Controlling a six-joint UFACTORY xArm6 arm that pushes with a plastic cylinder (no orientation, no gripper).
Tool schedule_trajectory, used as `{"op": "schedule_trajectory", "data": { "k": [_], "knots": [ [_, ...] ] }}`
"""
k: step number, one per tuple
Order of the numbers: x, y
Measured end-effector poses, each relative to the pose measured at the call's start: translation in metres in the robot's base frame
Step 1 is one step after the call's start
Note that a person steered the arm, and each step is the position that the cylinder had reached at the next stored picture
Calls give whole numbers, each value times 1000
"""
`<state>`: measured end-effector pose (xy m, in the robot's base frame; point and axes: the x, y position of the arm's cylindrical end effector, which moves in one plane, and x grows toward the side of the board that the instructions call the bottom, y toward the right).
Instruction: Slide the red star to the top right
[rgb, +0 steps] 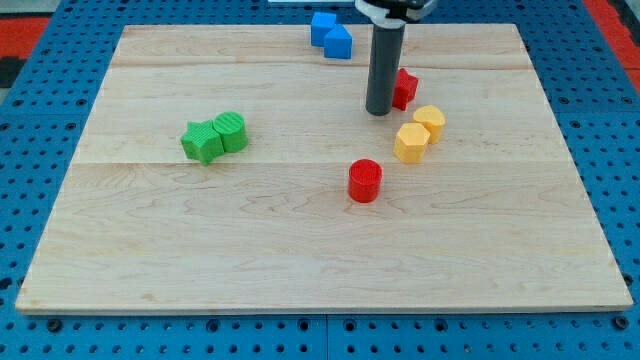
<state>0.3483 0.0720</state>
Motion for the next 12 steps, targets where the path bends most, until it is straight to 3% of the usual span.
{"op": "schedule_trajectory", "data": {
  "k": [2,5,8,11,12],
  "knots": [
    [-20,49],
    [-30,43],
    [-91,43],
    [-87,5],
    [-103,17]
  ]
}}
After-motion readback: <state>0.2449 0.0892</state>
